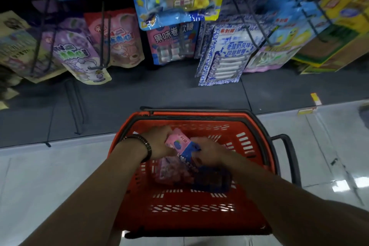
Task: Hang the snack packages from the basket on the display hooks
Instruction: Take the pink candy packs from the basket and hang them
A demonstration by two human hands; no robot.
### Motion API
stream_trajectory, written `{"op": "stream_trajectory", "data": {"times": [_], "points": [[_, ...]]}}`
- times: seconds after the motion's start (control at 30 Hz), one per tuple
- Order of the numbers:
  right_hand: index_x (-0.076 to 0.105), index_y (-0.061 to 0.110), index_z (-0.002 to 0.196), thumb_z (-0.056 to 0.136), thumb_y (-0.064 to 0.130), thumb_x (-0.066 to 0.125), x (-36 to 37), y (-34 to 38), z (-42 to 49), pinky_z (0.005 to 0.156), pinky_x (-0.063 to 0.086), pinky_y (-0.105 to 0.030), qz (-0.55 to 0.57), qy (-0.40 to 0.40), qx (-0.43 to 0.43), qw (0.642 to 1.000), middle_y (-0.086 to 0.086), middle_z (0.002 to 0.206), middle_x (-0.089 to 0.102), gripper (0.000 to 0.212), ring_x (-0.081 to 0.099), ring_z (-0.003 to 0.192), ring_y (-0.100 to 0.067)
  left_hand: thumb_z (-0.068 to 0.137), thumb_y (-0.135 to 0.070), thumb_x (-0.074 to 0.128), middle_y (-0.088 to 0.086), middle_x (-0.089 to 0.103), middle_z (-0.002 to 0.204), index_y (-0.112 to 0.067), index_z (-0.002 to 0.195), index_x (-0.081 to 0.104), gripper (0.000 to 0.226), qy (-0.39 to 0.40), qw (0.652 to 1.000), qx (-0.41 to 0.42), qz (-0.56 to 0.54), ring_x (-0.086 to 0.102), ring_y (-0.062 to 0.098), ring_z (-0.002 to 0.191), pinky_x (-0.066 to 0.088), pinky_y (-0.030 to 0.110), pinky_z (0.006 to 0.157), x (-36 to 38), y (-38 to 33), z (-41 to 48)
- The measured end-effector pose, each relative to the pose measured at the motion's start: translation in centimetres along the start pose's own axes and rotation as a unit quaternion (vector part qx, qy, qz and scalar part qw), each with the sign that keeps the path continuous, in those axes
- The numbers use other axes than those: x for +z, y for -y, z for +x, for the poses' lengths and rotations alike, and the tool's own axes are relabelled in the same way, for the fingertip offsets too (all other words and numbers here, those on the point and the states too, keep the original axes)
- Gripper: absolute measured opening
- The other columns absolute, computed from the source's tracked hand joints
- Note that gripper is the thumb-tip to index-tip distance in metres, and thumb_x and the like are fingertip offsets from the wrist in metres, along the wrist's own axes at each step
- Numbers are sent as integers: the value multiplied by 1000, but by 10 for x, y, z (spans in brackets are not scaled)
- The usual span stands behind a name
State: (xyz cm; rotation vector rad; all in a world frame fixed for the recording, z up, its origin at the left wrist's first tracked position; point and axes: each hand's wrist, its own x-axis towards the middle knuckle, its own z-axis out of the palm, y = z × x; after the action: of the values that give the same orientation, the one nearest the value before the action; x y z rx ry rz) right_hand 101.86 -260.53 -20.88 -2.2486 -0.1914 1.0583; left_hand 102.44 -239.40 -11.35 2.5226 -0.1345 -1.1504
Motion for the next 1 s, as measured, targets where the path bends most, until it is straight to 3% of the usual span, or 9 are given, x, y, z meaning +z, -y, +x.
{"op": "stream_trajectory", "data": {"times": [0.1,0.2,0.3,0.43,0.57,0.73,0.87,0.93,1.0], "points": [[71,21,104,96,12,65,-56,27,-25,79,54,-34,-30,62,-50,996,5,98,74,14,67,87,-14,80,-37,86,-8,67,116,-28,130,57,58,-64,996,32,-58,62,13,97,47,25,77,-3,2,-8],[72,14,101,98,17,69,-96,44,-51,71,51,-34,-41,35,-101,993,0,86,72,5,60,75,-8,89,-29,82,-9,78,108,-23,119,72,32,-90,968,85,-220,74,10,97,58,25,86,-6,1,-12],[74,12,91,93,15,79,-111,41,-67,76,57,-37,79,-68,-130,986,-7,90,80,6,70,79,-10,97,-15,73,-6,82,104,-17,115,75,18,-132,914,114,-365,78,8,92,62,25,81,-7,-9,-22],[74,11,98,88,4,83,-118,35,-77,64,59,-25,321,-148,-134,926,-3,91,83,15,77,78,-11,97,-16,71,-1,83,94,-18,104,75,8,-210,848,76,-480,79,17,84,65,29,69,-8,-13,-33],[78,12,115,95,12,78,-118,31,-72,93,63,-49,316,-88,-126,936,-7,112,82,21,79,105,-29,98,-16,70,1,83,93,-18,103,75,7,-241,814,80,-523,80,17,85,62,24,67,-16,-24,-38],[78,11,114,99,14,72,-120,39,-62,89,63,-57,347,-109,-128,923,-9,110,82,17,80,100,-33,89,-27,82,-6,79,100,-21,112,65,28,-373,802,7,-467,75,3,83,58,25,70,-16,-34,-30],[81,11,106,95,7,75,-120,42,-63,89,64,-48,384,-193,-159,889,-7,105,83,13,80,97,-28,81,-27,83,-5,45,121,-22,124,53,52,-516,826,-13,-227,61,19,94,55,39,87,1,-41,-27],[82,16,100,93,5,77,-118,45,-64,85,63,-42,403,-224,-168,871,-6,100,84,15,80,90,-22,80,-33,82,-7,46,122,-27,124,56,51,-499,845,68,-179,59,18,109,52,35,96,8,-51,-29],[84,18,97,91,8,80,-109,53,-66,83,61,-38,393,-240,-186,868,-6,97,84,12,77,86,-16,74,-44,85,-15,48,128,-33,132,56,66,-428,862,127,-240,54,3,121,45,18,103,15,-67,-35]]}}
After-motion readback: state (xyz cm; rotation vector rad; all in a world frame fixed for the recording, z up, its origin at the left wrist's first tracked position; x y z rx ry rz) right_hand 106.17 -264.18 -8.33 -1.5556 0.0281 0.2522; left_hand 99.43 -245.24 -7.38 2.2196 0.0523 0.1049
